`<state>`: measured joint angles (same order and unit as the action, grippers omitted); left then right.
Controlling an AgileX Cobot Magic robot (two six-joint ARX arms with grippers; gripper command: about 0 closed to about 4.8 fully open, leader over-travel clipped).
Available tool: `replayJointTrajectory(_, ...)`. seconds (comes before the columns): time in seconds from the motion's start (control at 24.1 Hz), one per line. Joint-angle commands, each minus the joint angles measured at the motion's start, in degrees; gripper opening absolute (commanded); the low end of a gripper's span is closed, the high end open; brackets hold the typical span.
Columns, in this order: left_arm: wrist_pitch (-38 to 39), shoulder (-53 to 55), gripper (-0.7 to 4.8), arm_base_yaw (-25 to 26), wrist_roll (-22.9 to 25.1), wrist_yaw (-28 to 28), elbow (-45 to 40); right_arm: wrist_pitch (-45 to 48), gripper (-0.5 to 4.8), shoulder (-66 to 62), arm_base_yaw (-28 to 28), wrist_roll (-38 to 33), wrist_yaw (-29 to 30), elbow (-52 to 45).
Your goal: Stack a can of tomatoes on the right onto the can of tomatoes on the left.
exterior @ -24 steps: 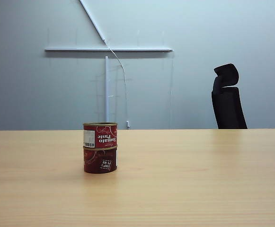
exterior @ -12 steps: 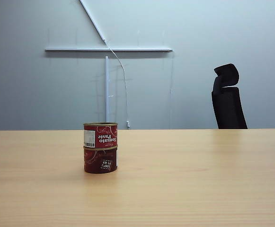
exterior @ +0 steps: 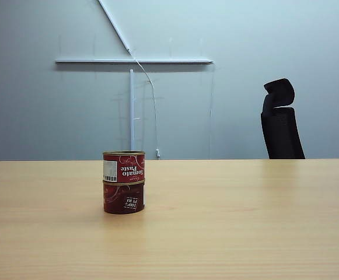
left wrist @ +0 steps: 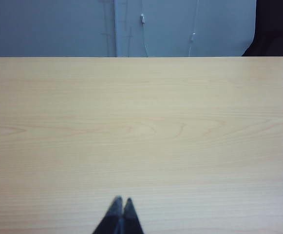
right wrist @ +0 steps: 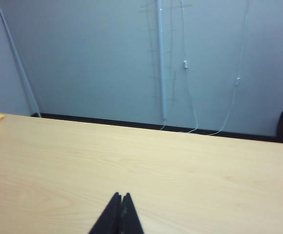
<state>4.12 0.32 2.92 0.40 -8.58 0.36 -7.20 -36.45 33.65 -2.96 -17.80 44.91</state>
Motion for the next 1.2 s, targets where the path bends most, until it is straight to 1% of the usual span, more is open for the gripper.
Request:
replayJointTrajectory(0.04, -0.3, 0.0, -0.04, 0.0, 0.0, -0.3, 0.2, -0.8, -0.09, 1.7, -2.9, 3.7, -6.4, 0.1)
replayJointTrajectory(0.08, -0.3, 0.0, -0.04, 0.0, 0.0, -0.3, 0.2, -2.0, -0.09, 2.6, -4.5, 3.6, -6.1, -0.2)
replayJointTrajectory(0.17, -0.3, 0.0, -0.04, 0.0, 0.0, -0.2, 0.2, -3.8, -0.08, 4.6, -8.6, 3.6, -3.2, -1.8)
replayJointTrajectory(0.33, -0.3, 0.0, -0.04, 0.0, 0.0, -0.5, 0.2, -3.4, -0.08, 9.9, -19.3, 3.4, 4.6, -8.2)
replayJointTrajectory(0.37, -0.3, 0.0, -0.04, 0.0, 0.0, -0.5, 0.2, -2.9, -0.08, 11.2, -22.5, 3.4, 6.1, -10.6)
replayJointTrajectory(0.41, -0.3, 0.0, -0.04, 0.1, 0.0, -0.4, 0.2, -1.4, -0.08, 13.4, -26.7, 3.4, 7.9, -14.9)
replayJointTrajectory(0.46, -0.3, 0.0, -0.04, 0.1, 0.0, -0.5, 0.2, 1.4, -0.08, 16.3, -29.1, 3.4, 9.2, -20.4)
replayJointTrajectory(0.58, -0.3, 0.0, -0.04, 0.1, 0.0, -0.5, 0.2, 7.7, -0.08, 20.9, -31.1, 3.4, 9.0, -29.2)
replayJointTrajectory(0.62, -0.3, 0.0, -0.04, 0.1, 0.0, -0.5, 0.2, 9.7, -0.08, 22.4, -31.9, 3.4, 10.1, -31.8)
replayJointTrajectory(0.66, -0.3, 0.0, -0.04, 0.1, 0.0, -0.5, 0.2, 11.7, -0.08, 24.4, -32.8, 3.4, 12.4, -34.7)
replayJointTrajectory(0.79, -0.3, 0.0, -0.04, 0.1, 0.0, -0.5, 0.2, 14.3, -0.08, 29.1, -34.8, 2.5, 16.8, -40.3)
replayJointTrajectory(0.95, -0.3, 0.0, -0.04, 0.0, 0.0, -0.6, 0.2, 15.2, -0.08, 33.2, -35.4, 0.0, 17.1, -44.5)
replayJointTrajectory(1.12, -0.3, 0.0, -0.04, 0.0, 0.0, -0.7, 0.2, 11.6, -0.08, 36.3, -35.4, -0.2, 16.4, -44.9)
replayJointTrajectory(1.2, -0.3, 0.0, -0.04, 0.0, 0.0, -0.6, 0.2, 11.7, -0.08, 36.5, -35.4, -0.2, 16.4, -44.9)
